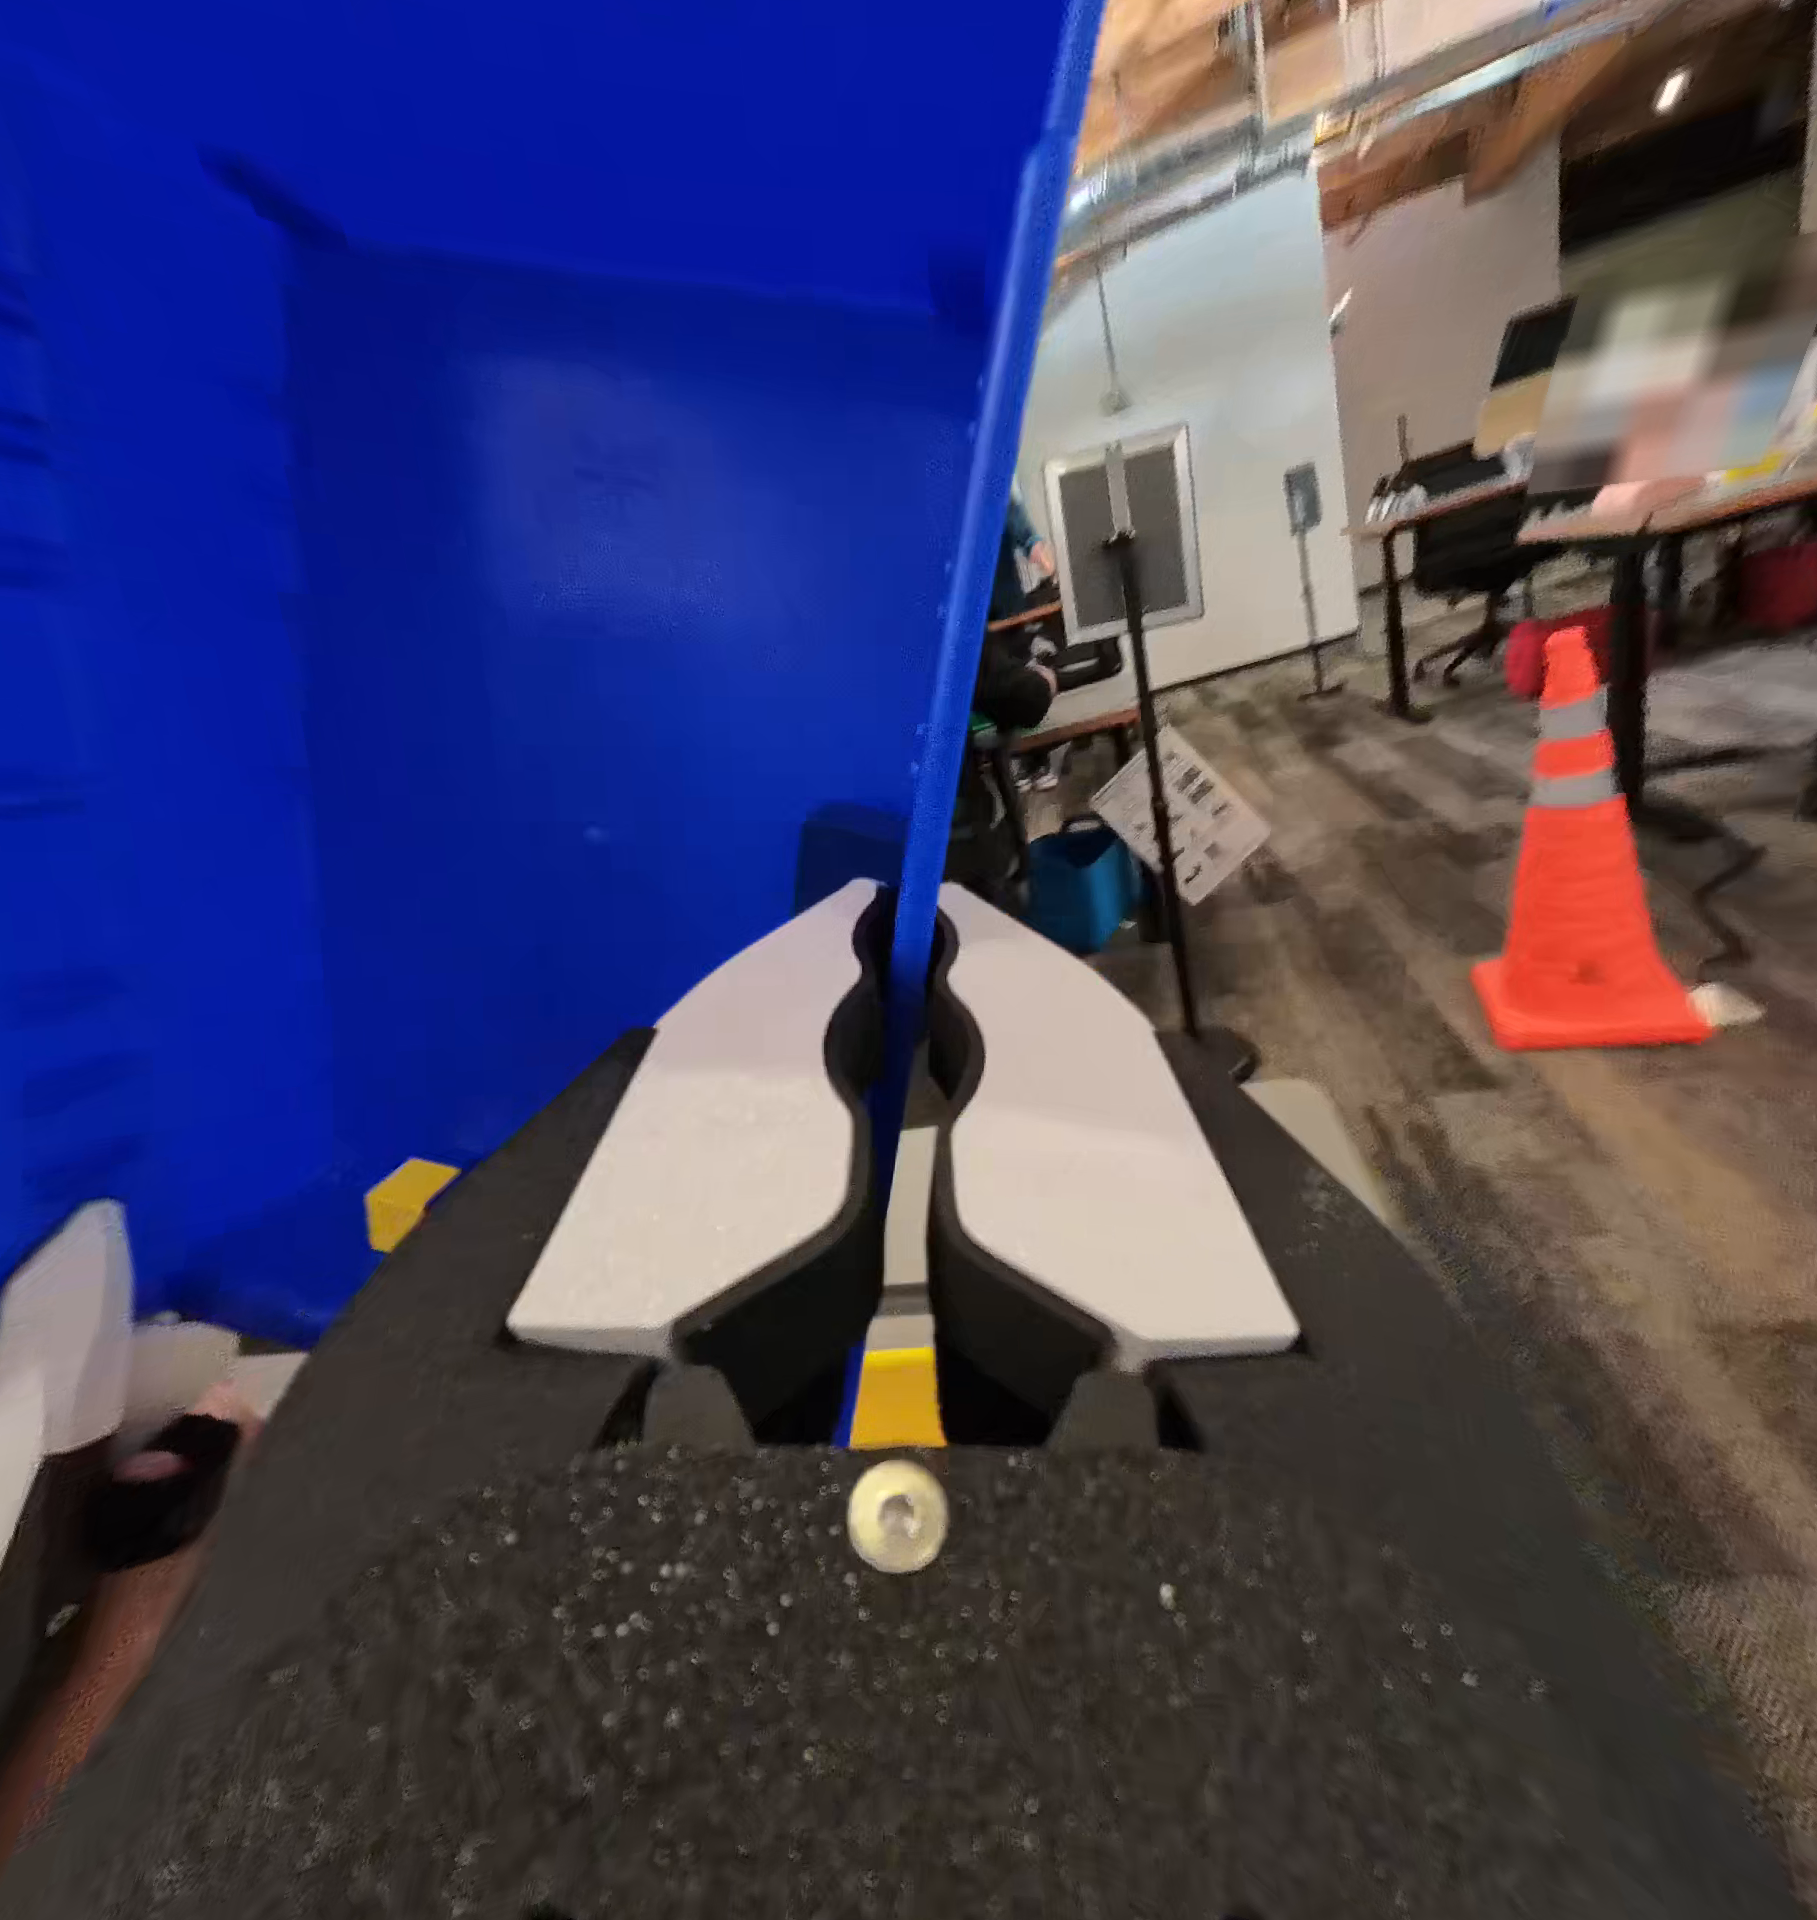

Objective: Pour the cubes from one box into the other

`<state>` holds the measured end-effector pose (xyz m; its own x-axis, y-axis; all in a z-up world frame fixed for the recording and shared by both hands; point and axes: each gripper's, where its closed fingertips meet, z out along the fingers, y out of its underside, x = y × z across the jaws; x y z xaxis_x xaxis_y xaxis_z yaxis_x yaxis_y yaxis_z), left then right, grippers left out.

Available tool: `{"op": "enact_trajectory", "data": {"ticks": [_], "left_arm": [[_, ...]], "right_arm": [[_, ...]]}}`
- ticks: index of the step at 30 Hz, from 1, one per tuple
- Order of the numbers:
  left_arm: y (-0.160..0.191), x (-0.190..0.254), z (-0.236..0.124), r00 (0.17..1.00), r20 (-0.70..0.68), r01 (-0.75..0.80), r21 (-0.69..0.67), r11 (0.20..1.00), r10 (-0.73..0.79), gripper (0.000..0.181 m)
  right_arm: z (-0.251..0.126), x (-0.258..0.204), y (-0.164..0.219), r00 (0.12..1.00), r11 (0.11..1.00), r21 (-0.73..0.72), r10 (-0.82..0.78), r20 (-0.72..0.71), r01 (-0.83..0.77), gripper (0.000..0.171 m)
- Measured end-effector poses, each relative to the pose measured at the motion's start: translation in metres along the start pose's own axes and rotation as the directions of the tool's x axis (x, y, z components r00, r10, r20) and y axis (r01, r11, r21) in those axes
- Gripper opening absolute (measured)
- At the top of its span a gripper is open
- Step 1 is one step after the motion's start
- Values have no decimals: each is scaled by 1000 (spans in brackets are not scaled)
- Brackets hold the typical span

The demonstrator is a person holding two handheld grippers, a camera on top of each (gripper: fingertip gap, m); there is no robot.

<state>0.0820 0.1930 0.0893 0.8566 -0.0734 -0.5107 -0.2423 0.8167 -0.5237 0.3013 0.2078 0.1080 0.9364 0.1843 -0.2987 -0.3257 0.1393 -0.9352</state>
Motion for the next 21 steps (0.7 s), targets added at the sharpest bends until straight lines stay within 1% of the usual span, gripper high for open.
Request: {"op": "enact_trajectory", "data": {"ticks": [1, 2, 3, 5, 7, 9, 11, 12, 14, 16, 17, 20, 21], "left_arm": [[-6, -4, 0, 1000, -8, 12, -13, 1000, -12, 3], [-13, -9, -1, 1000, -14, 8, 11, 1000, -8, 3], [-15, -10, -3, 1000, -14, -22, 51, 998, 23, 3], [-2, 0, -6, 994, -59, -87, 46, 995, 90, 4], [-5, 5, -12, 989, -112, -89, 38, 995, 92, 4], [-12, 2, -15, 990, -87, -104, 87, 991, 111, 4], [-5, 4, -15, 987, -84, -132, 83, 988, 139, 3], [-2, 6, -16, 986, -97, -128, 75, 989, 135, 4], [2, 9, -18, 986, -92, -134, 86, 987, 142, 4], [6, 12, -20, 980, -102, -163, 92, 982, 172, 5], [3, 11, -21, 981, -95, -161, 102, 982, 171, 5], [-6, 7, -17, 969, -73, -221, 155, 963, 235, 5], [-7, 6, -15, 968, -69, -227, 158, 961, 240, 5]], "right_arm": [[-2, -3, -4, 1000, 1000, 3, 14, 14, -14, 4], [-5, -7, -7, 999, 999, 28, -21, 38, 19, 5], [-7, -7, -1, 998, 999, 38, -28, 55, 26, 5], [-11, 4, 14, 997, 997, 31, 69, 46, -71, 4], [-16, 9, 22, 992, 992, 19, 123, 25, -124, 4], [-21, 5, 26, 990, 987, 80, 136, 45, -139, 4], [-22, 8, 32, 984, 982, 76, 172, 37, -174, 4], [-23, 7, 28, 986, 983, 89, 161, 35, -163, 4], [-19, 8, 31, 993, 991, 65, 116, 26, -117, 4], [-19, 8, 25, 987, 984, 84, 152, 48, -155, 4], [-19, 5, 22, 990, 986, 101, 128, 60, -134, 4], [-16, 8, 23, 986, 983, 94, 151, 77, -158, 4], [-16, 7, 21, 986, 982, 112, 143, 81, -151, 4]]}}
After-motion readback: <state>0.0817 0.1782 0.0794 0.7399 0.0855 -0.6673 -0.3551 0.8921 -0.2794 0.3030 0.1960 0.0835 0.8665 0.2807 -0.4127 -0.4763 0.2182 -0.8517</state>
